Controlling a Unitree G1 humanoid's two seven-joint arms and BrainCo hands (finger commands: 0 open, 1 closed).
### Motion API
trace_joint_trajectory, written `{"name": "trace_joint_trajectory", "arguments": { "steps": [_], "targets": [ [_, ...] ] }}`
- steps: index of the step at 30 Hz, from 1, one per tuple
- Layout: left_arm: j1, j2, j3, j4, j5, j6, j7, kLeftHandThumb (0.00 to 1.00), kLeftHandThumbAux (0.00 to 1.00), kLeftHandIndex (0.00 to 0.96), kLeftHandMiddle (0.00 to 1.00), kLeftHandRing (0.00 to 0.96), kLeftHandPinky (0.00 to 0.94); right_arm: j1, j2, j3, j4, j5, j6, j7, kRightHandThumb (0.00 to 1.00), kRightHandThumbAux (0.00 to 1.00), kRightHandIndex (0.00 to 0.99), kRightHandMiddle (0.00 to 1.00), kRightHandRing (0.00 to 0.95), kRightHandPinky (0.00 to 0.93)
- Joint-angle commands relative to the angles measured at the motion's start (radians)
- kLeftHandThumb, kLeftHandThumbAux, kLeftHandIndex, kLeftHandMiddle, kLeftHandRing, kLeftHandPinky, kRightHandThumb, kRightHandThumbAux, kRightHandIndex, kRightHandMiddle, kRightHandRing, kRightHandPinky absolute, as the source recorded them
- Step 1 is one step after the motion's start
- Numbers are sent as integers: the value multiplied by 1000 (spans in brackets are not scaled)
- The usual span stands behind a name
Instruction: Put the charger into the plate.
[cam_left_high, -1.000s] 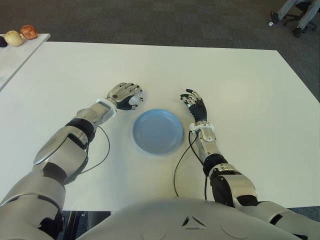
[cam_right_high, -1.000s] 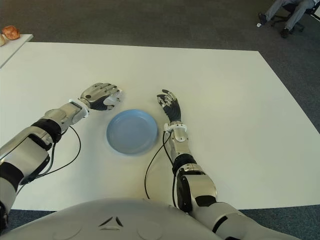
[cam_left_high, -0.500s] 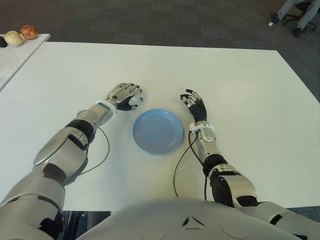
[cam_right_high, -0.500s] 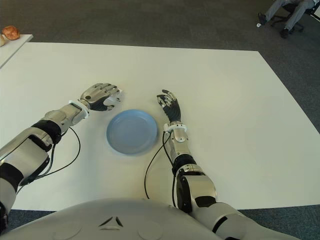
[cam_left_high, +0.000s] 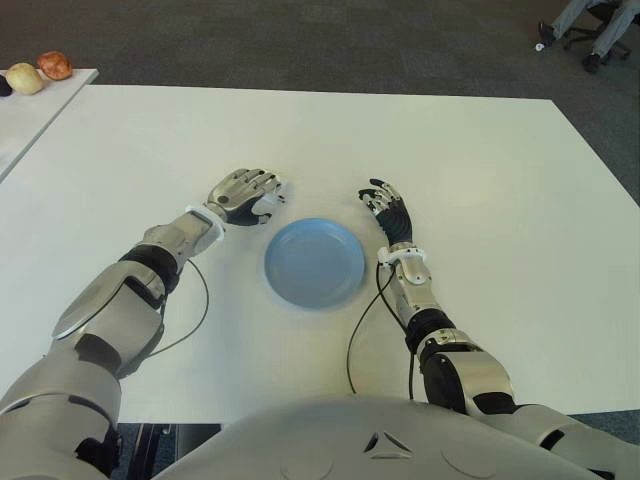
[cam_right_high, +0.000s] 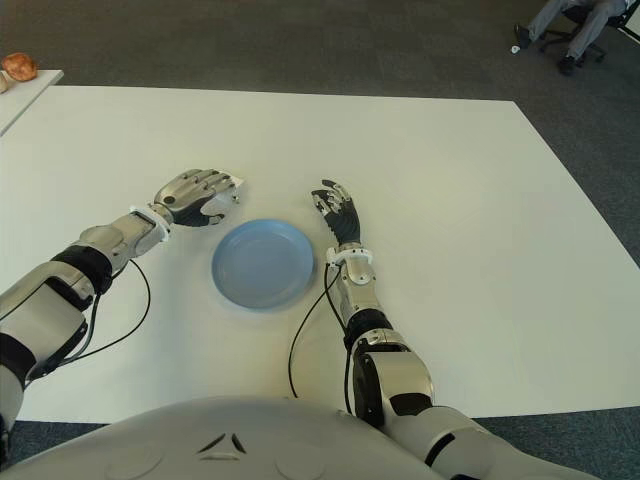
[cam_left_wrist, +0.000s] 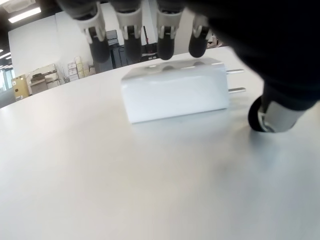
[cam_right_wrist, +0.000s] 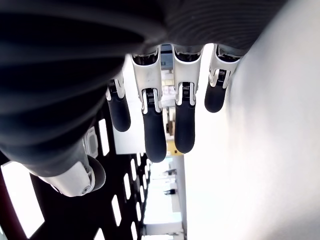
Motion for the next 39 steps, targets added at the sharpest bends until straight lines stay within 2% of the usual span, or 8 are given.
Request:
{"name": "trace_joint_trajectory", "arguments": {
  "steps": [1,7,11,16,26,34,39],
  "targets": [
    [75,24,-32,5,24,-23,-45,0,510,0,22,0,5,59,0,-2,35,4,64,3,0,637,211,383,300,159],
    [101,60,-34,-42,31,-31,-50,0,518,0,21,0,9,60,-1,-1,32,4,66,4,0,633,220,384,300,163],
    [148,113,-20,-131,20,-42,-65,0,515,0,22,2,14,60,-2,-2,31,5,67,5,0,628,223,383,299,155],
    [201,177,12,-241,-11,-63,-112,0,523,0,25,6,26,59,0,-5,30,9,71,6,0,630,225,385,304,165],
    [284,260,77,-368,-42,-87,-178,0,520,0,27,13,25,59,-2,-5,27,6,74,5,0,631,224,385,304,155],
    [341,304,122,-440,-40,-83,-184,0,515,0,29,12,24,56,-3,-3,30,3,70,3,0,624,225,386,301,149],
    [384,336,157,-512,-49,-85,-193,0,507,0,33,16,29,57,-4,-4,30,5,72,8,0,619,219,384,304,179]
  ]
}}
